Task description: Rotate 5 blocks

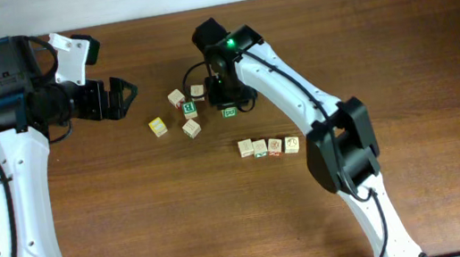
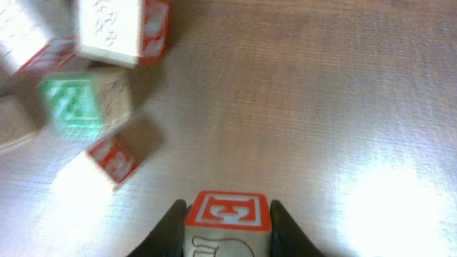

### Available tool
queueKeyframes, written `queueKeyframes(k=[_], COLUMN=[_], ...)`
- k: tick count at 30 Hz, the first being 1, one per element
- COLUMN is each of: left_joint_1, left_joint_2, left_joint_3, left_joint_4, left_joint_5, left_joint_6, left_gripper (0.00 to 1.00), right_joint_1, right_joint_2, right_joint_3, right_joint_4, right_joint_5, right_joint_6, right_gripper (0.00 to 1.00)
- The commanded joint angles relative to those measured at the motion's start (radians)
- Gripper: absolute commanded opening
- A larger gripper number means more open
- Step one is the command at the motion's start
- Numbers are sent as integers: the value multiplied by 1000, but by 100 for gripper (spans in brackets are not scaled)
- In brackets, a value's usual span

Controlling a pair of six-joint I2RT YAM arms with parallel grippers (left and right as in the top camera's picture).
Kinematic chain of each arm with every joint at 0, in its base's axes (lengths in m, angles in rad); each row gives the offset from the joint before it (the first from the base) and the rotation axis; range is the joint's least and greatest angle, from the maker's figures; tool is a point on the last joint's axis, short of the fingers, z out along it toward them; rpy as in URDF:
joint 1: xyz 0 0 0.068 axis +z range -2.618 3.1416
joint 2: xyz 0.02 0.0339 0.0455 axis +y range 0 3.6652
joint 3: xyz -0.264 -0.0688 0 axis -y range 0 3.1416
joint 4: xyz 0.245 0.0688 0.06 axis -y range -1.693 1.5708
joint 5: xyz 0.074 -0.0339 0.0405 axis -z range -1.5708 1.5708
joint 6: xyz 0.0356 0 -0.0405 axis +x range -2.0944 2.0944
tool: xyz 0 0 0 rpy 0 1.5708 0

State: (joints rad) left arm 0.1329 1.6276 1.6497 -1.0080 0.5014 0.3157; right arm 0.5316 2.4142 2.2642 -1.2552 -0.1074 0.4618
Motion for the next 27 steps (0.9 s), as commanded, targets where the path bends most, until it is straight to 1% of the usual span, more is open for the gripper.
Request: queueKeyframes(k=[1, 4, 7, 12, 17, 18, 21, 22, 23, 25, 27], left_joint_1=[1, 1, 1, 1, 1, 1, 1, 1, 1, 1, 1], left_joint_2=[1, 1, 1, 1, 1, 1, 1, 1, 1, 1, 1], left_joint_3=[23, 23, 23, 23, 23, 23, 23, 23, 23, 23, 23], left_joint_4=[0, 0, 0, 0, 0, 0, 0, 0, 0, 0, 0], left_joint_5=[14, 14, 14, 14, 14, 14, 14, 14, 14, 14, 14], left_joint_6=[15, 15, 15, 15, 15, 15, 15, 15, 15, 15, 15], left_gripper=[99, 99, 99, 99, 99, 99, 99, 99, 99, 99, 99], right_joint_1=[58, 104, 125, 125, 125, 125, 125, 125, 125, 125, 124], right_joint_2=[-46, -46, -44, -44, -44, -44, -44, -44, -44, -44, -44], right_joint_3=[5, -62, -161, -261, -278, -278, -278, -278, -278, -278, -278], right_joint_4=[-60, -61, -15, 43, 44, 43, 39, 40, 40, 41, 44], right_joint_5=[-39, -13, 18, 34, 72, 80, 90, 90, 90, 90, 89], right_joint_6=[53, 129, 179, 184, 195, 195, 195, 195, 195, 194, 194], right_gripper=[25, 24, 22, 20, 21, 23, 32, 38, 42, 44, 44])
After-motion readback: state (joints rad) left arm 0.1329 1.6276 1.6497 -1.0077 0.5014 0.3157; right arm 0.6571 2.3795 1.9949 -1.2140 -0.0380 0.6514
